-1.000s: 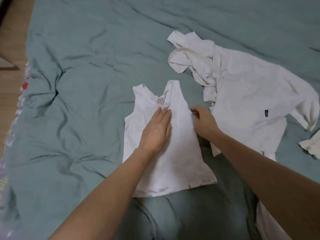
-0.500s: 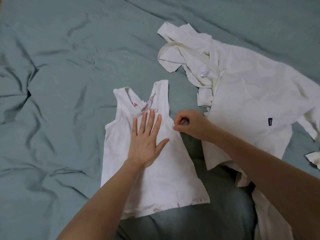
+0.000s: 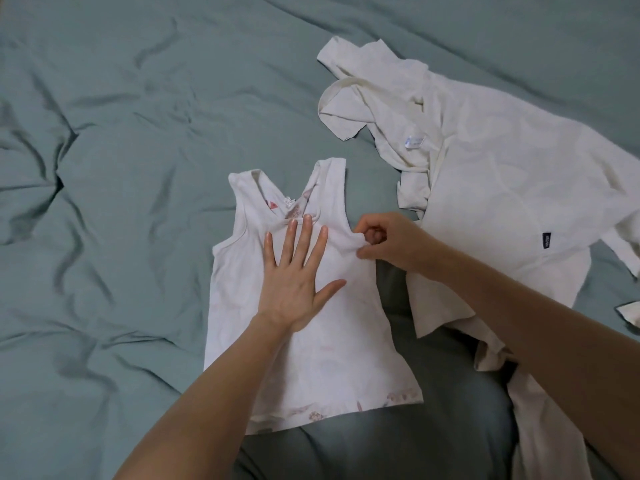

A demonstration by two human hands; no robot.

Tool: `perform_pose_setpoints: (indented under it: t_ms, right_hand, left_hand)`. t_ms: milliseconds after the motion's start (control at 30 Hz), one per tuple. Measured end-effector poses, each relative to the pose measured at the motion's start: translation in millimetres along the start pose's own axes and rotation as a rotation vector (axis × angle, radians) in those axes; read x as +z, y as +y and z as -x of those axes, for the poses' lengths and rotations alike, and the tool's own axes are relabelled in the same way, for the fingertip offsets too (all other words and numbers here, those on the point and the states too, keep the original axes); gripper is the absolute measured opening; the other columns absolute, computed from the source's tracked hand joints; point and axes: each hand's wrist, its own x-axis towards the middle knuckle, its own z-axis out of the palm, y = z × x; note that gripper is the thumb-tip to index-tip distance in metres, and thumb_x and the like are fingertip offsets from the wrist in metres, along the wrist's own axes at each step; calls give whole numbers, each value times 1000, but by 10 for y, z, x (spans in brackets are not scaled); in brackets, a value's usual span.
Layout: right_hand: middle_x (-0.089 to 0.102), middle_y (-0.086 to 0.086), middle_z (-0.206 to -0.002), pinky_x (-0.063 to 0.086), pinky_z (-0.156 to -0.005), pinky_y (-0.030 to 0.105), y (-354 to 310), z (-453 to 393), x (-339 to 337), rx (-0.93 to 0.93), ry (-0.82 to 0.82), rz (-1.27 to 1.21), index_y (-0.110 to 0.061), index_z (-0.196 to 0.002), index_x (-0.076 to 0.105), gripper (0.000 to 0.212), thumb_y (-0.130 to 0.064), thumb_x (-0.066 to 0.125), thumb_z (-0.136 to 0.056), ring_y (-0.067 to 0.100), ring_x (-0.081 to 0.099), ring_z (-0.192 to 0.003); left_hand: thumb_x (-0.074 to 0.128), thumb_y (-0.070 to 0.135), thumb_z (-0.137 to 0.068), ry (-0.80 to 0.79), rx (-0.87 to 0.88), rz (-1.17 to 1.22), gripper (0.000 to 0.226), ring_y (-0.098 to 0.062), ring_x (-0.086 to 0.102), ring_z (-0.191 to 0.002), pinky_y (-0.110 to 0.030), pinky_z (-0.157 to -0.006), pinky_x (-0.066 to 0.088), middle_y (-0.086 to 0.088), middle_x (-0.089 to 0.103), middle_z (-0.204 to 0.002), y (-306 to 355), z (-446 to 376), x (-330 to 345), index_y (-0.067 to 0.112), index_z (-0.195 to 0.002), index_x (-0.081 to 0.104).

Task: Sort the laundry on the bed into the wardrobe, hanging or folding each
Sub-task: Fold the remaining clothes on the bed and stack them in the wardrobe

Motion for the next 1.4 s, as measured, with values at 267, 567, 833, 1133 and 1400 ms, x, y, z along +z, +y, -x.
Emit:
perform_pose_setpoints:
  t_ms: [267,567,833,1133,1400]
  right_hand:
    - [39,1,-67,28,-59,20,-44,-34,-50,-189,-2,161,-13,-68,41,31,-3,66,-82,12,33,-62]
    - [43,0,-69,28,-61,29,221,-1,61,127,409,417,-17,-75,37,34,-15,70,-81,23,43,-70]
    - [62,14,-103,41,-90,35,-411,-679,-5,230,474,-49,-4,-119,54,39,-33,58,-92,27,55,-103]
    - [64,20,-93,36,-63,38,-326,-698,348,178,637,511,-7,-124,42,33,-32,32,-104,39,61,-90]
    - [60,16,-78,42,-64,40,-232,-757,228,120,749,400,-6,-109,45,30,-33,33,-102,38,58,-75]
  left_hand:
    - [13,76,-89,-53,-27,-11,84,-25,-13,-148,-56,-116,-8,-4,-9,-162,1,-29,19,25,-155,2]
    - [10,71,-92,-62,11,9,80,-23,-9,-149,-60,-115,-1,0,-4,-162,-69,14,11,22,-155,6]
    - [40,39,-99,435,-707,651,52,-32,39,-127,-38,-108,26,-18,46,-136,-439,-435,-655,0,-133,45]
    - [40,36,-100,381,-804,583,28,-37,57,-81,-35,-64,29,-8,59,-81,-597,-484,-509,10,-94,47]
    - [34,46,-101,392,-793,414,34,-39,58,-76,-35,-61,28,-10,62,-77,-800,-603,-587,15,-95,47]
